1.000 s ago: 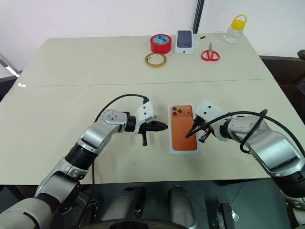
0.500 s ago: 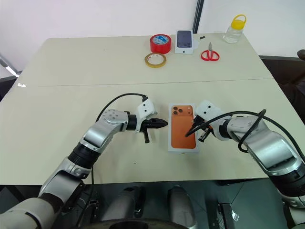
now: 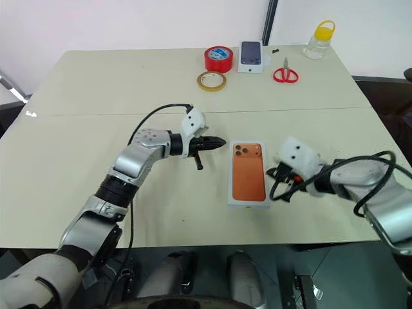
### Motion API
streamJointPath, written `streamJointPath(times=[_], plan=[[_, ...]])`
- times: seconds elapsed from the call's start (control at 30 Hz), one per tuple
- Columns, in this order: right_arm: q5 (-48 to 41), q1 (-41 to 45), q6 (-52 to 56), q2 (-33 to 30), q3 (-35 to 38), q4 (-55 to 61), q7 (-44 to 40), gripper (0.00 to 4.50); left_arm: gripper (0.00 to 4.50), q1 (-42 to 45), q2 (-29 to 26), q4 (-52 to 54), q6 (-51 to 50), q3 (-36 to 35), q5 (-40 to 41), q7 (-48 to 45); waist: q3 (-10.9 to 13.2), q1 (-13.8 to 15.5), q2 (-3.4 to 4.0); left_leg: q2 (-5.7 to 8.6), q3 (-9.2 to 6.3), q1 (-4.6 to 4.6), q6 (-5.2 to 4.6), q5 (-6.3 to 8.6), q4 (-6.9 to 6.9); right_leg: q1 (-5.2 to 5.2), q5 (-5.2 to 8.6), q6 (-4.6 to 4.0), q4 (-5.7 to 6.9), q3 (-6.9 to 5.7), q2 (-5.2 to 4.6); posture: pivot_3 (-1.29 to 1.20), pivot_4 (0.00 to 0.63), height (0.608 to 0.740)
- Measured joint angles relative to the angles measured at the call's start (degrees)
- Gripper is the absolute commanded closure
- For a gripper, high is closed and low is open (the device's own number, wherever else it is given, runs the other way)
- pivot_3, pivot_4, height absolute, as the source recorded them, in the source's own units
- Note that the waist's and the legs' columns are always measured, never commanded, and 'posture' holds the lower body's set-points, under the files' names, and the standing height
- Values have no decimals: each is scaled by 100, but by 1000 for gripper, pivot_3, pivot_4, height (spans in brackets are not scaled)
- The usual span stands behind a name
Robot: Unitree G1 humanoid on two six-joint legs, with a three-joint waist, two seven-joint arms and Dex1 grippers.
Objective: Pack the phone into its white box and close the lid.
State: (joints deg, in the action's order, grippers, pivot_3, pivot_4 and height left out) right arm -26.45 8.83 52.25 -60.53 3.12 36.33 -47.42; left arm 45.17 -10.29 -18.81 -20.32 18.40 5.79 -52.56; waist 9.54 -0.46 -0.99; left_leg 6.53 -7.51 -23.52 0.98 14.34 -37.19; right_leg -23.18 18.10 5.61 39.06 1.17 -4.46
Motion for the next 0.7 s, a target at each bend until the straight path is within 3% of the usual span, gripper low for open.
streamJointPath(times=[0.17, 0.37, 0.53, 0.7], plan=[[139, -325, 224, 119, -317, 169, 395, 4460, 4500, 50, 123, -326, 552, 706, -615, -26, -4, -4, 1, -1, 0, 5, 0, 0, 2, 3, 0, 0, 2, 1, 0, 0, 150, 740], [365, -379, 82, 232, -398, 206, 660, 4460, 4500, 62, 186, -399, 731, 696, -751, 82, -12, -5, -12, -1, -2, 11, 0, 0, 1, 11, 0, 1, -1, 0, 1, 0, 150, 740], [509, 114, -599, 784, -97, -489, 910, 4460, 4500, 255, 187, -430, 594, -393, -319, 801, -7, -34, -18, -1, -1, 6, 6, -3, 3, -5, 0, 1, 9, 4, 3, 0, 150, 740], [534, 741, -1042, 864, 239, -1523, 777, 4460, 4500, -166, -747, 421, 351, -1402, -2, 1067, -10, -60, -12, -4, 1, 11, 8, -5, 11, -6, 0, 0, 9, 9, 6, 0, 150, 740]])
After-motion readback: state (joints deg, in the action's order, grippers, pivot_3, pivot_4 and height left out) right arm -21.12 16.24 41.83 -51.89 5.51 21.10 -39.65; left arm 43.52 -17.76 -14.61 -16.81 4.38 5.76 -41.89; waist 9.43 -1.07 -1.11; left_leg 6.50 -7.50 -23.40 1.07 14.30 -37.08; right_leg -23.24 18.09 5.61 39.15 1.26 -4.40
